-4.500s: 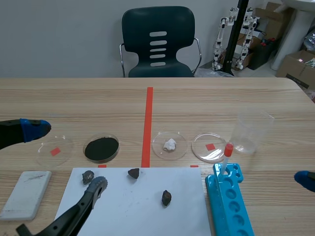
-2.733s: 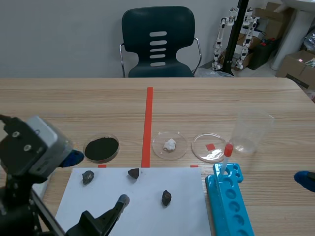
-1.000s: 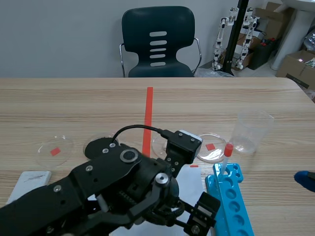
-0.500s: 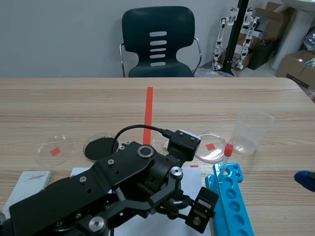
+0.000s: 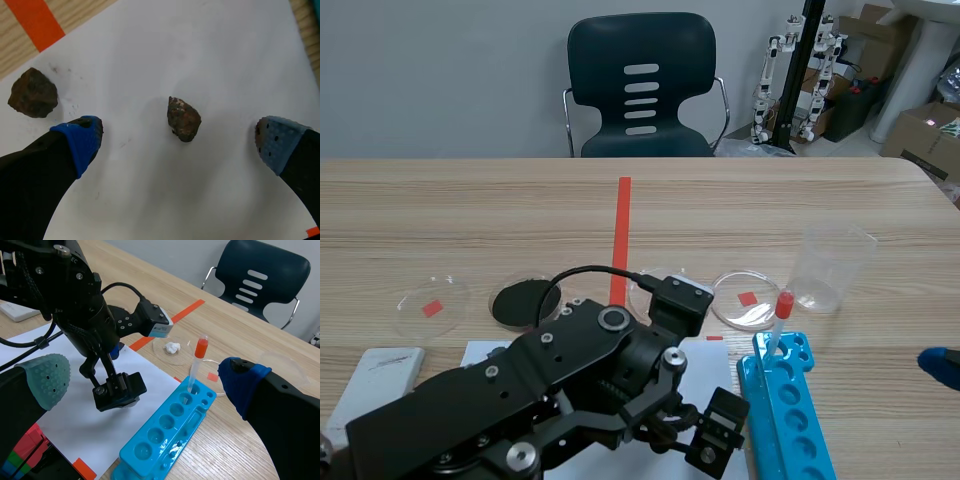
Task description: Pick up the right mineral with the left hand
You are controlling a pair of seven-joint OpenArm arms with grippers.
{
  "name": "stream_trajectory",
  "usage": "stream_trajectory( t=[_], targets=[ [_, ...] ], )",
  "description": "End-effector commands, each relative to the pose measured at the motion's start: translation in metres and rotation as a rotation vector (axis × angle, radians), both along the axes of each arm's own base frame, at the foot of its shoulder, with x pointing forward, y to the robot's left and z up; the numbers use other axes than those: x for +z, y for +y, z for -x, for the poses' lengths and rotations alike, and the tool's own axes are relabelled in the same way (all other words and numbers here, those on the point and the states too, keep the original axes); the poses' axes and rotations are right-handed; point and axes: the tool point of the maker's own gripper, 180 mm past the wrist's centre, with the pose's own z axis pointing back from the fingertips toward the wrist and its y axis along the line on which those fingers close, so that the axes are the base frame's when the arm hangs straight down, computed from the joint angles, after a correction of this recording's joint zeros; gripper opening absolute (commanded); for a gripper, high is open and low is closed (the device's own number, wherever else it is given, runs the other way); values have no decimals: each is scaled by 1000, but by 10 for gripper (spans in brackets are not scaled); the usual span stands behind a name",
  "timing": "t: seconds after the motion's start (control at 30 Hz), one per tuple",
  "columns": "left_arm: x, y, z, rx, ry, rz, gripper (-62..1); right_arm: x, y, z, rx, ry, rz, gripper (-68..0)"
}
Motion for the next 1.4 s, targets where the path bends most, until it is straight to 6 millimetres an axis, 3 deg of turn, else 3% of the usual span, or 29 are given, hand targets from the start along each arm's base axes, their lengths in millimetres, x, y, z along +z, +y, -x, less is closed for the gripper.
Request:
stream_trajectory(
  t=[0.0, 0.17, 0.2, 0.3, 0.4, 1.17, 1.27, 1.37],
  targets=[
    [5, -5, -3, 4, -10, 16, 14, 6, 1, -2, 2, -20, -13, -54],
    [6, -8, -3, 3, -10, 22, 14, 6, 1, -2, 2, -20, -13, -54],
    [6, -8, -3, 3, -10, 23, -10, 6, 1, -2, 2, -20, -13, -54],
    [3, -8, -1, 4, -2, 18, -181, 6, 1, -2, 2, -20, -13, -54],
    [2, -8, -1, 5, -1, 16, -224, 6, 1, -2, 2, -20, -13, -54],
    [1, -15, -7, 10, -31, 35, -227, 6, 1, -2, 2, -20, -13, -54],
    [3, -17, -9, 9, -43, 44, -304, 6, 1, -2, 2, -20, -13, -54],
    [3, -18, -10, 9, -47, 46, -314, 6, 1, -2, 2, -20, -13, -54]
  ],
)
